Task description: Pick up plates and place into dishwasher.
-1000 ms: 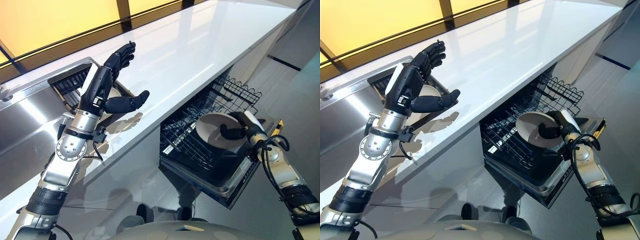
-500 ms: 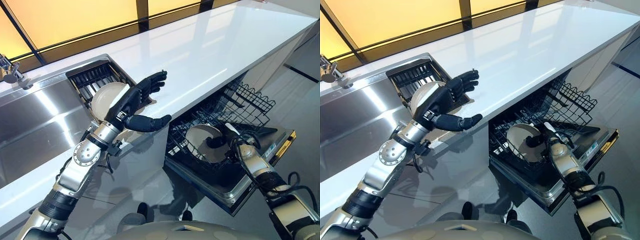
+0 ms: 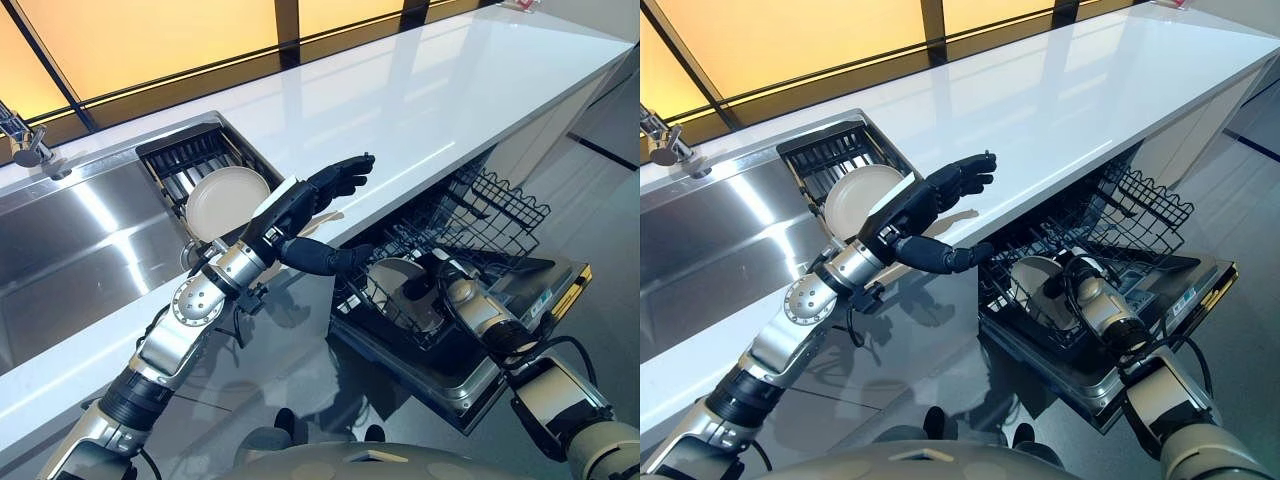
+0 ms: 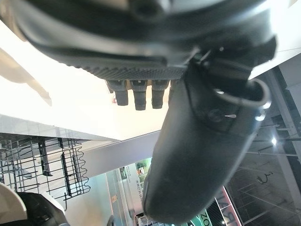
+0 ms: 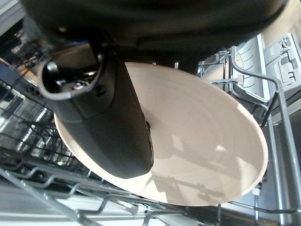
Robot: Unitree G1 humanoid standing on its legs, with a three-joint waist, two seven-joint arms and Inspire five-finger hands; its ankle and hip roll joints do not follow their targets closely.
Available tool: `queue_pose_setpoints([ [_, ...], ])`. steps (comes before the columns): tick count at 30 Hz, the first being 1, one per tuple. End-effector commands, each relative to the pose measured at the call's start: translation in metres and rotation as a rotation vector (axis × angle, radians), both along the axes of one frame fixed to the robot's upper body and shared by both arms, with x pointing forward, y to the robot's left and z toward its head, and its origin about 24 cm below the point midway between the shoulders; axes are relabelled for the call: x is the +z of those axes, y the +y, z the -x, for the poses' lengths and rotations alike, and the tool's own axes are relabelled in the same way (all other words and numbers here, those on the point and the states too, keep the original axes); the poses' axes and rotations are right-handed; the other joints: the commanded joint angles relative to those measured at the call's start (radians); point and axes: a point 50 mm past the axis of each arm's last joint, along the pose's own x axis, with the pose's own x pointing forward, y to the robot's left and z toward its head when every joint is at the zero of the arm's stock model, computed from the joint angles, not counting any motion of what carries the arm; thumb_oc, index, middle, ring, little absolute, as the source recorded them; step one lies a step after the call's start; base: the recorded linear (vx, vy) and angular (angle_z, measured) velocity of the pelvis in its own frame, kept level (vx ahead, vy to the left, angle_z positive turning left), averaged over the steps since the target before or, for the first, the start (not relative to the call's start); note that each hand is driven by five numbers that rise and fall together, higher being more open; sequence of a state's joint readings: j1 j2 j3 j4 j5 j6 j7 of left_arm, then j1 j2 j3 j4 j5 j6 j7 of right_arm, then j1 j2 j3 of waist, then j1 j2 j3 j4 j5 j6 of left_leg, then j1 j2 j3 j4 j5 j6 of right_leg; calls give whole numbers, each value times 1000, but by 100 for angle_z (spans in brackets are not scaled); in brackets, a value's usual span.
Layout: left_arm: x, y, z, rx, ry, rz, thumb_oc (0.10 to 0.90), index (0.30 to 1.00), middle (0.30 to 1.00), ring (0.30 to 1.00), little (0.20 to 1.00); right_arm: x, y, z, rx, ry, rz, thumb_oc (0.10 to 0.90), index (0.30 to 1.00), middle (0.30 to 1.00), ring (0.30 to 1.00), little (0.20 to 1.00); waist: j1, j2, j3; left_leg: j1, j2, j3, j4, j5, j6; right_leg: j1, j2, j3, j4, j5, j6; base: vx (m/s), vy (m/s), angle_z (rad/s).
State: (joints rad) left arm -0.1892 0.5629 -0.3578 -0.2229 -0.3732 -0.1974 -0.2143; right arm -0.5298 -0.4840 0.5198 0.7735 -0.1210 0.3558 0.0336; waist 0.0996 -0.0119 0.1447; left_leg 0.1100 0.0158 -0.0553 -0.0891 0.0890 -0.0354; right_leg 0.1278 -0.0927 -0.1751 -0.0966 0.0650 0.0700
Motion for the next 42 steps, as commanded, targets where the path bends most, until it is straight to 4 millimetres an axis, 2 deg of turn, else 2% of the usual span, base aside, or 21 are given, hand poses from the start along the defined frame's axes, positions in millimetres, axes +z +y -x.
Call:
queue_pose_setpoints([
  [1, 47, -20, 2, -113, -184, 140, 800, 900, 900, 900, 900, 39, 49, -35, 171, -121, -66, 100, 300, 300, 300, 200, 24, -12, -47, 13, -59, 2, 2, -77, 38, 11, 26, -17, 9, 7, 6, 0, 0, 0],
  [8, 47, -18, 2, -110, -188, 139, 800, 900, 900, 900, 900, 48, 64, -36, 198, -175, -141, 100, 300, 300, 300, 200, 23, -12, -48, 9, -59, 3, 2, -74, 35, 10, 27, -19, 9, 6, 4, 0, 0, 0],
  [9, 47, -17, 2, -110, -189, 140, 800, 900, 900, 900, 900, 49, 63, -36, 192, -190, -147, 171, 361, 361, 361, 271, 22, -12, -48, 9, -58, 3, 2, -74, 35, 10, 27, -20, 9, 6, 4, 0, 0, 0],
  [10, 48, -16, 2, -108, -190, 141, 800, 900, 900, 900, 900, 51, 64, -36, 187, -204, -155, 800, 900, 900, 900, 900, 21, -12, -49, 9, -58, 3, 2, -74, 35, 11, 27, -19, 9, 6, 4, 0, 0, 0],
  [22, 49, -7, 5, -94, -215, 131, 800, 900, 900, 900, 900, 58, 53, -24, 103, -332, -271, 800, 900, 900, 900, 900, -6, -6, -49, 13, -57, 16, 2, -77, 37, 7, 29, -5, 9, 9, 6, 0, 0, 0],
  [29, 50, -1, 8, -74, -230, 130, 800, 900, 900, 900, 900, 53, 46, -9, 69, -368, -311, 800, 900, 900, 900, 900, -26, -3, -46, 16, -56, 25, 2, -80, 39, 4, 31, 7, 9, 10, 7, -1, 0, 0],
  [35, 49, 2, 9, -57, -236, 128, 800, 900, 900, 900, 900, 55, 35, -3, 36, -418, -303, 800, 900, 900, 900, 900, -38, -1, -46, 18, -53, 32, 2, -82, 39, 2, 31, 12, 9, 10, 9, -7, 4, -8],
  [42, 49, 9, 13, -37, -244, 127, 800, 900, 900, 900, 900, 71, 22, 7, -13, -597, -244, 800, 900, 900, 900, 900, -55, 4, -43, 20, -53, 39, 2, -84, 42, 0, 33, 22, 9, 12, 11, 0, 0, 0],
])
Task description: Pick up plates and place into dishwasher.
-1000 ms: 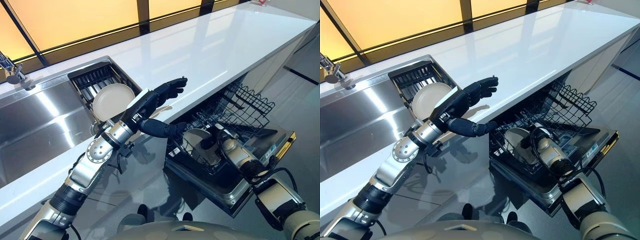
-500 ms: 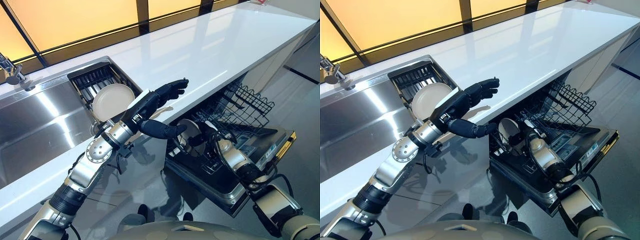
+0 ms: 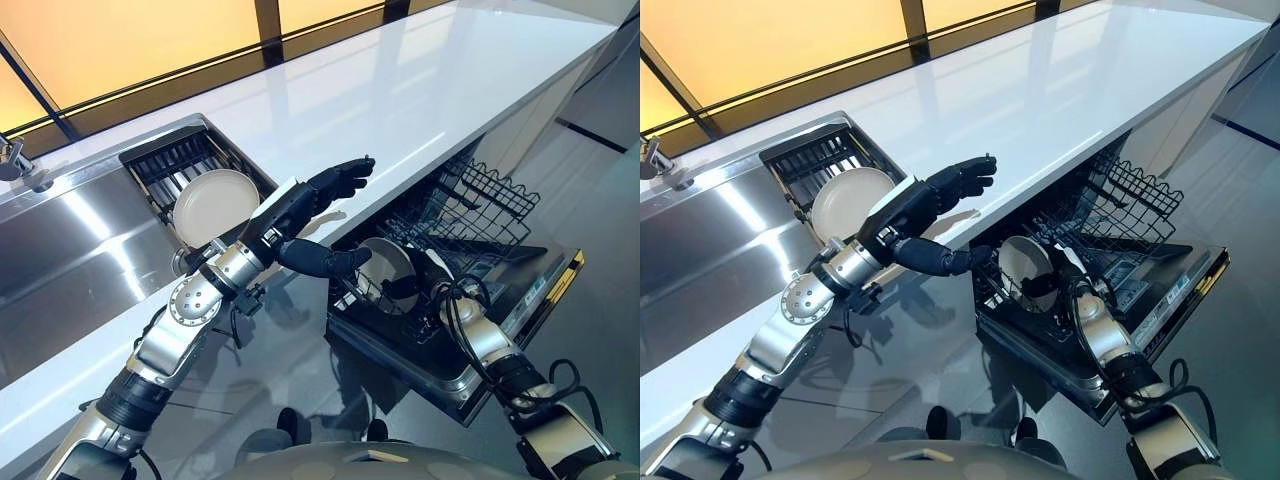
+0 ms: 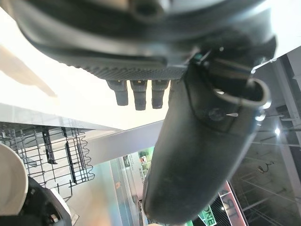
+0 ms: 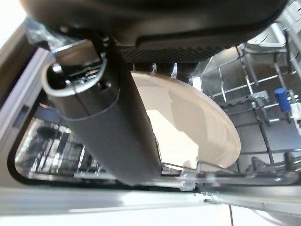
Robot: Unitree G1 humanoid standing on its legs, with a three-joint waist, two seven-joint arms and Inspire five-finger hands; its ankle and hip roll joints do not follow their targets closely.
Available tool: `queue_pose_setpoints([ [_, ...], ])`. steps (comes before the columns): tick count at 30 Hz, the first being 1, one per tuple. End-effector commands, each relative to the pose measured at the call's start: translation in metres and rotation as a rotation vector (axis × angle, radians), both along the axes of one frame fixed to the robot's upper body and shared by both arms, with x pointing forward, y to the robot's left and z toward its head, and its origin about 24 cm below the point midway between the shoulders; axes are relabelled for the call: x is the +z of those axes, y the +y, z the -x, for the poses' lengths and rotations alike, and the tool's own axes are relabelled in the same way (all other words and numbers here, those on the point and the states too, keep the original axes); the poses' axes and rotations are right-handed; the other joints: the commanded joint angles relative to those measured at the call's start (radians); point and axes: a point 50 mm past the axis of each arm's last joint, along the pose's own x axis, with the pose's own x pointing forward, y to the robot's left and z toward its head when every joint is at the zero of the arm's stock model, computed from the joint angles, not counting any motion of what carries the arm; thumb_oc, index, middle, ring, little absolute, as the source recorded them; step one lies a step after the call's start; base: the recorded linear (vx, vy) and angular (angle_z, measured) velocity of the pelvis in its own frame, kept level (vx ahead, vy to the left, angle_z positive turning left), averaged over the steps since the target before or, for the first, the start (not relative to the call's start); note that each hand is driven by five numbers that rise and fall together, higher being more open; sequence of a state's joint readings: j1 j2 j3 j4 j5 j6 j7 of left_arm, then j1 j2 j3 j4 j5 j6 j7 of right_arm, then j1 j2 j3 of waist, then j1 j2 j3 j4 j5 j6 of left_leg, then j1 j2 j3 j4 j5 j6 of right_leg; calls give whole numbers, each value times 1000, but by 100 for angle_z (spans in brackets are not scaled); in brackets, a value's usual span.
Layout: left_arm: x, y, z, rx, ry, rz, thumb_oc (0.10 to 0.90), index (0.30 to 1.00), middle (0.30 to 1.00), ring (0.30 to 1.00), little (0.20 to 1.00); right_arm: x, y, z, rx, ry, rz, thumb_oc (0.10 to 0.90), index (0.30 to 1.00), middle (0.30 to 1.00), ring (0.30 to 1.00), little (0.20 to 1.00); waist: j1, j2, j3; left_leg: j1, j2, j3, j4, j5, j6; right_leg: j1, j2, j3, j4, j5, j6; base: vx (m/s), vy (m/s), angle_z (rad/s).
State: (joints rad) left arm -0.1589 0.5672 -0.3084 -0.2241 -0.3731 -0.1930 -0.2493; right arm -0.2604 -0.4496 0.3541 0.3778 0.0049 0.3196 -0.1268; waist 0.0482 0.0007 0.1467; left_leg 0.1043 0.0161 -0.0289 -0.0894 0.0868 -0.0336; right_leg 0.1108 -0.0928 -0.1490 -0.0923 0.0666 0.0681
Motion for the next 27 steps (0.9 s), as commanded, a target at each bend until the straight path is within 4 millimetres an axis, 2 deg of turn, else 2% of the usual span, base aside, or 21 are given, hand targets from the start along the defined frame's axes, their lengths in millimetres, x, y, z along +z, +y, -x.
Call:
queue_pose_setpoints([
  [1, 50, -1, 14, -53, -254, 138, 800, 900, 900, 900, 900, 72, -2, -23, 12, -421, 60, 800, 900, 900, 900, 900, -8, -7, -43, 26, -54, 14, 2, -82, 41, 16, 34, -1, 5, 11, 14, 0, 0, 0],
  [8, 48, 0, 17, -42, -260, 135, 800, 900, 900, 900, 900, 87, -1, -14, -8, -577, 101, 800, 900, 900, 900, 900, -21, 0, -42, 29, -54, 25, 2, -87, 43, 12, 35, 12, 5, 11, 18, 0, 7, -4],
  [15, 49, 4, 18, -33, -265, 128, 800, 900, 900, 900, 900, 95, -9, -10, -38, -643, 122, 800, 900, 900, 900, 900, -25, 2, -40, 28, -53, 30, 2, -87, 43, 11, 36, 14, 6, 11, 19, -1, 2, -5],
  [20, 50, 5, 20, -25, -270, 119, 800, 900, 900, 900, 900, 108, -17, -7, -72, -722, 130, 800, 900, 900, 900, 900, -27, 2, -37, 29, -54, 29, 2, -88, 43, 11, 36, 13, 7, 10, 20, -1, 0, -1],
  [23, 52, 7, 21, -12, -288, 118, 800, 900, 900, 900, 900, 118, -19, -2, -91, -803, 124, 800, 900, 900, 900, 900, -30, 3, -37, 27, -55, 30, 2, -88, 44, 9, 36, 15, 8, 9, 21, 0, 0, 0],
  [27, 57, 15, 25, 50, -355, 126, 800, 900, 900, 900, 900, 122, -19, 5, -74, -846, 111, 800, 900, 900, 900, 900, -33, 5, -39, 26, -57, 29, 2, -88, 44, 7, 36, 17, 9, 8, 22, 0, 0, 0],
])
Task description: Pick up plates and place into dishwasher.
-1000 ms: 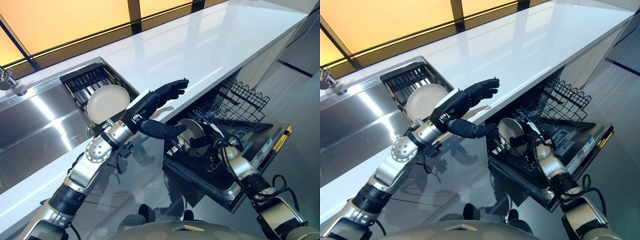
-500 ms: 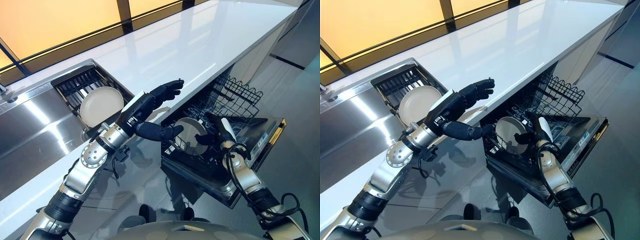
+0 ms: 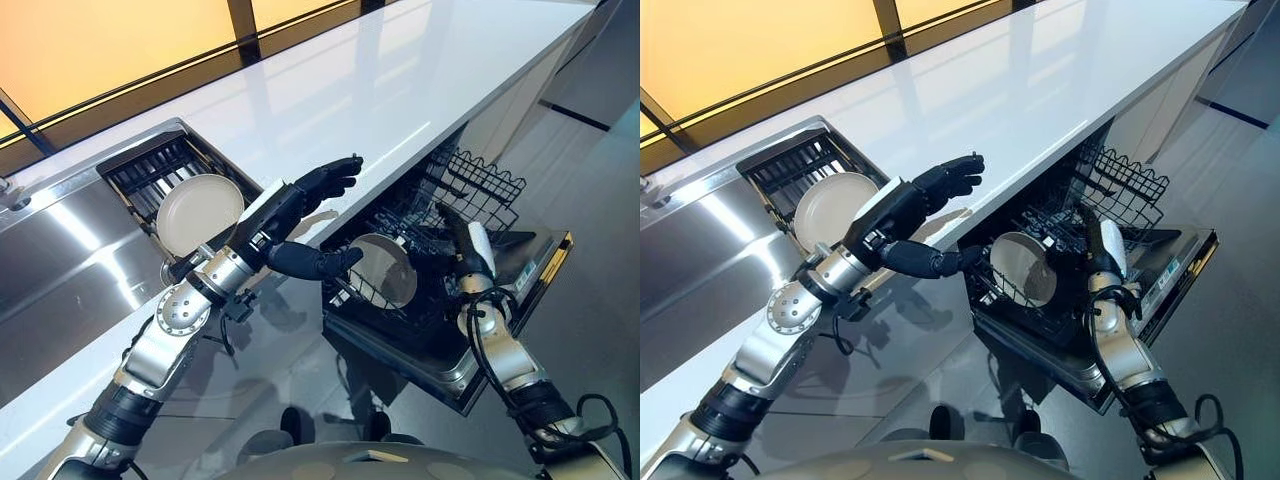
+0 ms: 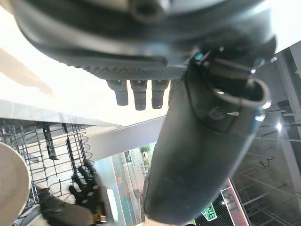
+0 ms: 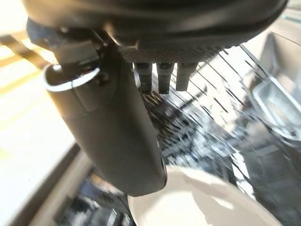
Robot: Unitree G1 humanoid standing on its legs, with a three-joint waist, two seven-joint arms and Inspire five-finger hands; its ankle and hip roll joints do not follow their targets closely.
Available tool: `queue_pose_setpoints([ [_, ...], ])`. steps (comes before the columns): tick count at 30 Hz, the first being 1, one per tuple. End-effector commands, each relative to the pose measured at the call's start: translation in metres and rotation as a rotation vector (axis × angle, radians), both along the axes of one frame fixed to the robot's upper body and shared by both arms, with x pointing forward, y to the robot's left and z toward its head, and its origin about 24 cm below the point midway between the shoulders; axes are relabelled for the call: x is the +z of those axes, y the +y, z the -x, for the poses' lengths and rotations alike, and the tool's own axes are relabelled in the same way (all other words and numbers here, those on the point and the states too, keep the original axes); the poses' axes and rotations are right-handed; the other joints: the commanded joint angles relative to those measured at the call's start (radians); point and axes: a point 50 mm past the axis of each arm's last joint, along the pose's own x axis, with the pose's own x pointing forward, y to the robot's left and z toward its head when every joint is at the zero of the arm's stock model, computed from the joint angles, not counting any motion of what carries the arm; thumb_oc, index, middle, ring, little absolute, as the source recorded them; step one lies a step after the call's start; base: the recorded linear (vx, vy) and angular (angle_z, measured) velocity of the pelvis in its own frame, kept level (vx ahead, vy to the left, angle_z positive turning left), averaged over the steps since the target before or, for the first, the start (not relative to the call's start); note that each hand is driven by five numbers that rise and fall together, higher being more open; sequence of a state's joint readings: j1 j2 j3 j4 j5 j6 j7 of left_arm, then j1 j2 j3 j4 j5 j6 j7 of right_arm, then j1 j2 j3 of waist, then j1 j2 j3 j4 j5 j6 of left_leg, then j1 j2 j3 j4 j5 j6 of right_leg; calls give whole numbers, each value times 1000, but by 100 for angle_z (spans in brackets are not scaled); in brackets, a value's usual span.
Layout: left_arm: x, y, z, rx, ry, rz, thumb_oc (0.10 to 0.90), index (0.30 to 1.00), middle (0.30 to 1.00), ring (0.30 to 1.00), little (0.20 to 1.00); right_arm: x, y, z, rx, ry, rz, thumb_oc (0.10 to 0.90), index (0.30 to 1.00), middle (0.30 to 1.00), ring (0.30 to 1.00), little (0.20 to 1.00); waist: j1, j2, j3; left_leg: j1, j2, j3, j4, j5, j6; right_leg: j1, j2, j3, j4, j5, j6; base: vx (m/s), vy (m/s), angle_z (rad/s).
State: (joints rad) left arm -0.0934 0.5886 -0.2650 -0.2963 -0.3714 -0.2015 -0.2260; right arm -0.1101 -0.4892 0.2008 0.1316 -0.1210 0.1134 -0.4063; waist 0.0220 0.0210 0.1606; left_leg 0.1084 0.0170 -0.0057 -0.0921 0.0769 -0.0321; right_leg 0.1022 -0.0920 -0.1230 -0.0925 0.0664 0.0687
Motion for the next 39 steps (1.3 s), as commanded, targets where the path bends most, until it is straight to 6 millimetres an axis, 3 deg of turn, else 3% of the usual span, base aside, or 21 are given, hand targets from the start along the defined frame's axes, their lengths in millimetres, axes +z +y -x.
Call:
queue_pose_setpoints([
  [1, 55, 11, 14, 33, -354, 108, 800, 900, 900, 900, 900, 68, 4, -6, 84, -353, 59, 800, 900, 900, 900, 900, -7, -16, -55, 22, -58, 7, 5, -79, 41, 15, 34, -10, 9, 8, 22, 0, 0, 0],
  [9, 95, 52, 25, 286, -619, -7, 800, 900, 900, 900, 900, 74, 1, 15, 116, -395, 55, 800, 900, 900, 900, 900, -17, -15, -67, 17, -58, 3, 5, -73, 31, 15, 32, -19, 8, 4, 31, 0, 0, 0],
  [15, 131, 88, 20, 599, -750, -136, 800, 900, 900, 900, 900, 67, 1, 18, 150, -343, 54, 800, 900, 900, 900, 900, -26, -4, -80, 13, -58, 0, 5, -70, 21, 13, 30, -20, 5, -1, 37, 0, 0, 0],
  [20, 156, 121, 9, 813, -740, -269, 800, 900, 900, 900, 900, 73, -1, 14, 185, -348, 64, 800, 900, 900, 900, 900, -31, 8, -83, 11, -56, 5, 5, -66, 15, 14, 31, -21, 5, -4, 37, 0, 0, 0],
  [24, 166, 148, -8, 914, -598, -315, 800, 900, 900, 900, 900, 87, 6, 13, 250, -416, 49, 800, 900, 900, 900, 900, -40, 24, -80, 9, -55, 13, 5, -62, 15, 11, 33, -17, 7, -3, 38, 0, 0, 0],
  [30, 162, 182, -23, 1032, -459, -426, 800, 900, 900, 900, 900, 101, 13, 19, 345, -455, 36, 800, 900, 900, 900, 900, -65, 41, -77, 10, -57, 31, 5, -62, 17, 3, 35, -4, 9, -4, 39, 30, 49, -1],
  [35, 133, 218, -34, 1109, -240, -504, 800, 900, 900, 900, 900, 109, 7, 21, 377, -445, 82, 800, 900, 900, 900, 900, -91, 48, -71, 11, -58, 50, 5, -63, 18, -4, 38, 13, 12, -3, 41, 43, 70, -3],
  [39, 114, 230, -40, 1112, -109, -520, 800, 900, 900, 900, 900, 111, -2, 21, 374, -409, 116, 800, 900, 900, 900, 900, -108, 48, -64, 13, -60, 61, 5, -64, 22, -8, 40, 27, 15, -3, 40, 61, 85, -16],
])
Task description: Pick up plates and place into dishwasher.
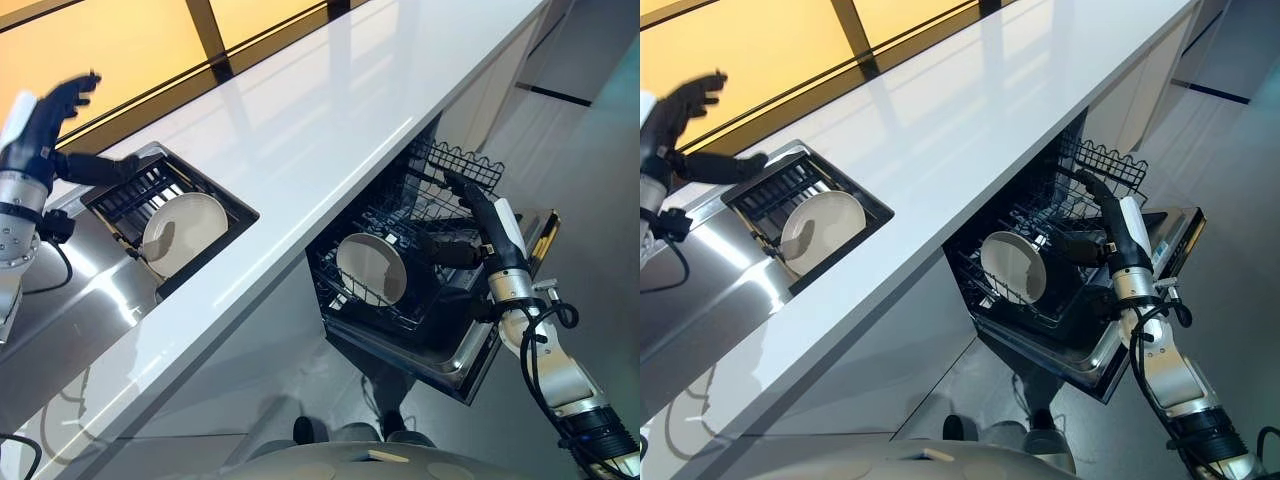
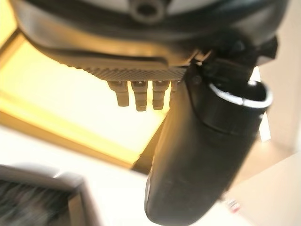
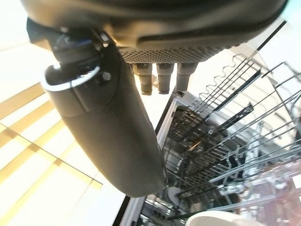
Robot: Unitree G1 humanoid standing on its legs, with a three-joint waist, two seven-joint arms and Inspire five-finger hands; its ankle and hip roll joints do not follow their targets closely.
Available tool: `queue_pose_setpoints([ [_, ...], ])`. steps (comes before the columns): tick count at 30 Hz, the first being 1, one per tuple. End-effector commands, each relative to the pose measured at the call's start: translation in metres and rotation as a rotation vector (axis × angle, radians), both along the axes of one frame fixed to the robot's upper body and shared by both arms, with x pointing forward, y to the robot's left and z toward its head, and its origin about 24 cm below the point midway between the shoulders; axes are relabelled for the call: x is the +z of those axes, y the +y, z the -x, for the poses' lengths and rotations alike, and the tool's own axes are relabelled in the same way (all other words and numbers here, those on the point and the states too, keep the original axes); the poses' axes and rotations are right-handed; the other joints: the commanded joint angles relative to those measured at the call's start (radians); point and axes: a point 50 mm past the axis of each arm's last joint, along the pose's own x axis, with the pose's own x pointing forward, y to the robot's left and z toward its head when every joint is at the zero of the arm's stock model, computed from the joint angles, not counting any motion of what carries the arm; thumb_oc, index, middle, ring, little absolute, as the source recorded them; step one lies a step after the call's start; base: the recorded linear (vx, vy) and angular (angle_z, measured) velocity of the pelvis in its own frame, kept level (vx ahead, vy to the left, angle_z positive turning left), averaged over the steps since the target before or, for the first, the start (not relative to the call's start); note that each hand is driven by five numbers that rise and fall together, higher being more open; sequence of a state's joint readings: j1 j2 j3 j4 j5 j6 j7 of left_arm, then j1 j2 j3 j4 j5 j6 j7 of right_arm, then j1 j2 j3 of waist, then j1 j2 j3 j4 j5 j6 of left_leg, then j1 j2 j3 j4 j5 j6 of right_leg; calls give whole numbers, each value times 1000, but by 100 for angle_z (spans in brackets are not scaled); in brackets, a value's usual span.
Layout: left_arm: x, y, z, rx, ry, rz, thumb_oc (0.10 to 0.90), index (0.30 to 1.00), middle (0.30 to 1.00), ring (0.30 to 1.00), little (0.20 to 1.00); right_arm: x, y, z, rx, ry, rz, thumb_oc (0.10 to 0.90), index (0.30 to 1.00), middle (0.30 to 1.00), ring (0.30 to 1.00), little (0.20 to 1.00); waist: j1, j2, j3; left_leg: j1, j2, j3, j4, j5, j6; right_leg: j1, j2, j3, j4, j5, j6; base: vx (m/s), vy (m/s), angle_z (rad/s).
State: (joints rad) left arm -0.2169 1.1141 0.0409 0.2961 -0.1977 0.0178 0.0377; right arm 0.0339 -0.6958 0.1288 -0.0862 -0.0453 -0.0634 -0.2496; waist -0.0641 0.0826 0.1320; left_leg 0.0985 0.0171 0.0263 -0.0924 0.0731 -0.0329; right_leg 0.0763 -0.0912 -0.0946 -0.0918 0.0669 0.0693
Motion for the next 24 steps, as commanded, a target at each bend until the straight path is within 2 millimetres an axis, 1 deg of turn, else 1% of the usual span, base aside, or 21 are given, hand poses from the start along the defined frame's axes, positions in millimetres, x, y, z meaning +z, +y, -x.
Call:
queue_pose_setpoints([
  [1, 56, 8, -8, 14, -168, -32, 800, 900, 900, 900, 900, 67, 13, -5, 140, -290, 23, 800, 900, 900, 900, 900, -26, -13, -35, 30, -60, 30, 5, -72, 23, 24, 41, 1, 14, -13, 41, 94, 90, -6],
  [7, 35, 18, -12, 64, -71, -3, 800, 900, 900, 900, 900, 68, 4, -6, 119, -280, 46, 800, 900, 900, 900, 900, -41, -20, -23, 29, -62, 39, 5, -74, 29, 17, 46, 16, 14, -12, 39, 39, 78, -3],
  [8, 32, 19, -13, 74, -66, -3, 800, 900, 900, 900, 900, 70, 3, -7, 117, -285, 48, 800, 900, 900, 900, 900, -42, -22, -18, 21, -63, 41, 5, -63, 30, 8, 46, 19, 17, -2, 37, 5, 69, -2],
  [9, 27, 20, -13, 88, -58, 6, 800, 900, 900, 900, 900, 71, 2, -7, 113, -284, 50, 800, 900, 900, 900, 900, -43, -24, -14, 25, -63, 39, 5, -74, 31, 11, 47, 22, 15, -11, 38, -8, 70, -6],
  [12, 18, 24, -10, 124, -57, 13, 800, 900, 900, 900, 900, 73, -1, -7, 108, -287, 60, 800, 900, 900, 900, 900, -46, -29, -2, 20, -65, 40, 5, -74, 33, 5, 48, 27, 14, -9, 37, -3, 65, -13],
  [17, 11, 31, -8, 170, -47, 2, 800, 900, 900, 900, 900, 76, -6, -9, 103, -291, 60, 800, 900, 900, 900, 900, -46, -37, 12, 10, -65, 43, 5, -72, 34, -7, 48, 31, 14, -6, 36, -33, 47, -7],
  [24, 10, 36, -7, 194, -13, -30, 800, 900, 900, 900, 900, 82, -8, -11, 102, -303, 66, 800, 900, 900, 900, 900, -42, -43, 32, 0, -66, 45, 5, -68, 37, -16, 45, 32, 13, 1, 38, -11, 13, 0],
])
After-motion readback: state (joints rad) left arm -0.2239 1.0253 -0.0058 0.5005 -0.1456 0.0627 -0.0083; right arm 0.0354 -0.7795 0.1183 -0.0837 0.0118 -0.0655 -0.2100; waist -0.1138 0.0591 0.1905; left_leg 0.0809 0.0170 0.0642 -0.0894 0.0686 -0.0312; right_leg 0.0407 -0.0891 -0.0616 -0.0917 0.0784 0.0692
